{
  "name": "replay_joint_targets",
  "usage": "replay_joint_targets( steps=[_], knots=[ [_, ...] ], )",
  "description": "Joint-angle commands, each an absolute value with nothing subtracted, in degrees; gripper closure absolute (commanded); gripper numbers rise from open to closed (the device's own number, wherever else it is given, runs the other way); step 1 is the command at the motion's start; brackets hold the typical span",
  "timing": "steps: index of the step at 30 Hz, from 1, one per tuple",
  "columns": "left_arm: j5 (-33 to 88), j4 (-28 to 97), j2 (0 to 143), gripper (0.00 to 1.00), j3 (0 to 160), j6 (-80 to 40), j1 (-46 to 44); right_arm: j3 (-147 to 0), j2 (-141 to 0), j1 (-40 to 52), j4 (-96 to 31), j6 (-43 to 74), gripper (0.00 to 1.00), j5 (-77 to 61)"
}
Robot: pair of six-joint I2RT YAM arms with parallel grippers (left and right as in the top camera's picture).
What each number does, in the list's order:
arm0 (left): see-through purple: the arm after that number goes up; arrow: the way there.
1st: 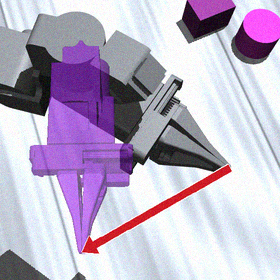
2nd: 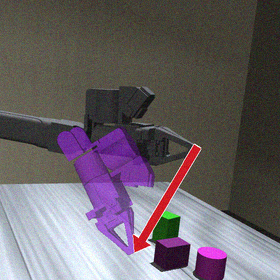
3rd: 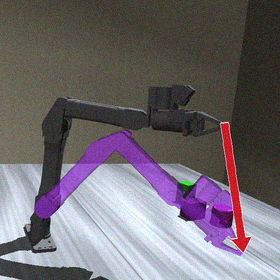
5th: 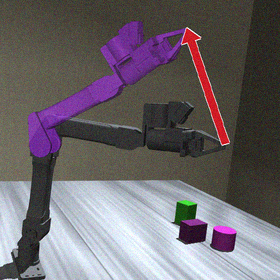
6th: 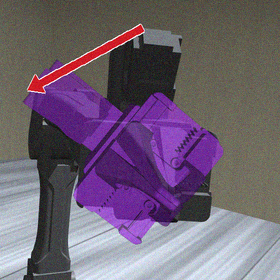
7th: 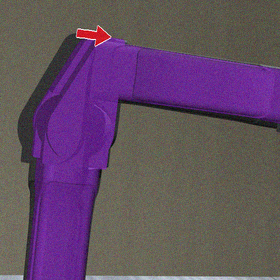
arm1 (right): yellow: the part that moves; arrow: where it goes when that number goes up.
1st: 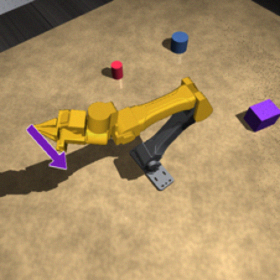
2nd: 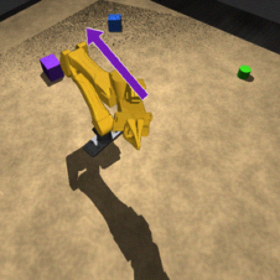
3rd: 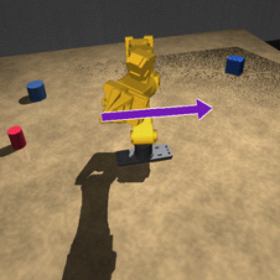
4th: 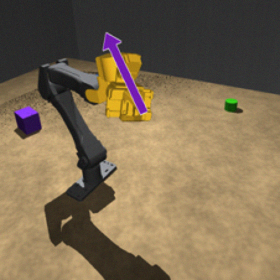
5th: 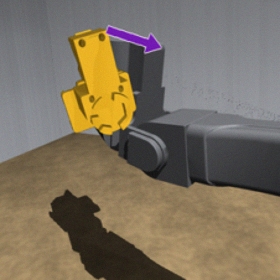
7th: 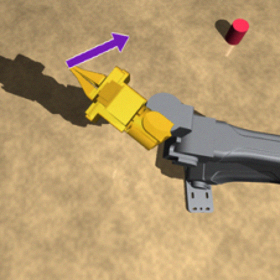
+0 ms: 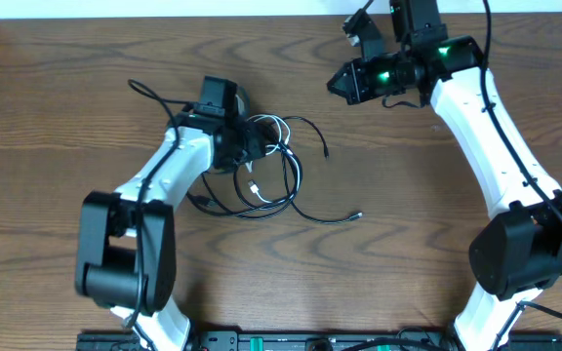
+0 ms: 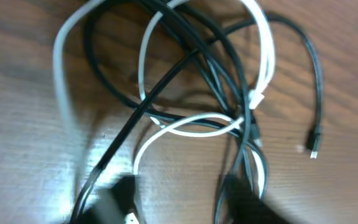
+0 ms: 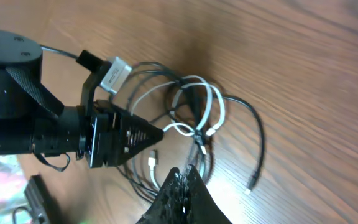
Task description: Untangle cables
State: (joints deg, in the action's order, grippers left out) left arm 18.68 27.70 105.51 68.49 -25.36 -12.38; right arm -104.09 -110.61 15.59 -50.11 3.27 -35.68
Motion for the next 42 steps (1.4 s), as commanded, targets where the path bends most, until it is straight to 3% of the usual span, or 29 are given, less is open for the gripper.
replay_joint_targets(
  steps=[1,11,15,25,28,30,42],
  knots=[
    [16.84,27.31,107.74,0.93,68.62,-27.57,-12.36,-103.92,-110.74,14.74,-50.48,1.87,0.98,-33.28],
    [26.3,24.95,97.08,0.93,71.09,-25.96,-12.29,-103.5,-111.35,14.79,-50.19,1.65,0.95,-28.64],
    [29.06,20.8,87.7,0.93,71.13,-26.04,-12.29,-103.28,-113.32,15.27,-49.8,1.63,0.77,-28.38],
    [32.03,17.65,74.22,0.93,71.11,-32.36,-12.29,-103.28,-116.77,16.27,-48.8,1.63,0.48,-27.99],
    [34.06,13.26,72.23,0.93,71.11,-34.52,-12.29,-103.28,-116.77,16.29,-48.82,1.65,0.27,-25.78],
    [34.09,11.84,71.31,0.92,71.11,-34.83,-12.29,-103.28,-116.77,16.34,-48.97,1.65,0.01,-25.58],
    [33.85,13.52,73.25,0.93,71.11,-33.87,-12.29,-103.28,-116.79,16.6,-49.28,1.65,0.01,-25.58]
  ],
)
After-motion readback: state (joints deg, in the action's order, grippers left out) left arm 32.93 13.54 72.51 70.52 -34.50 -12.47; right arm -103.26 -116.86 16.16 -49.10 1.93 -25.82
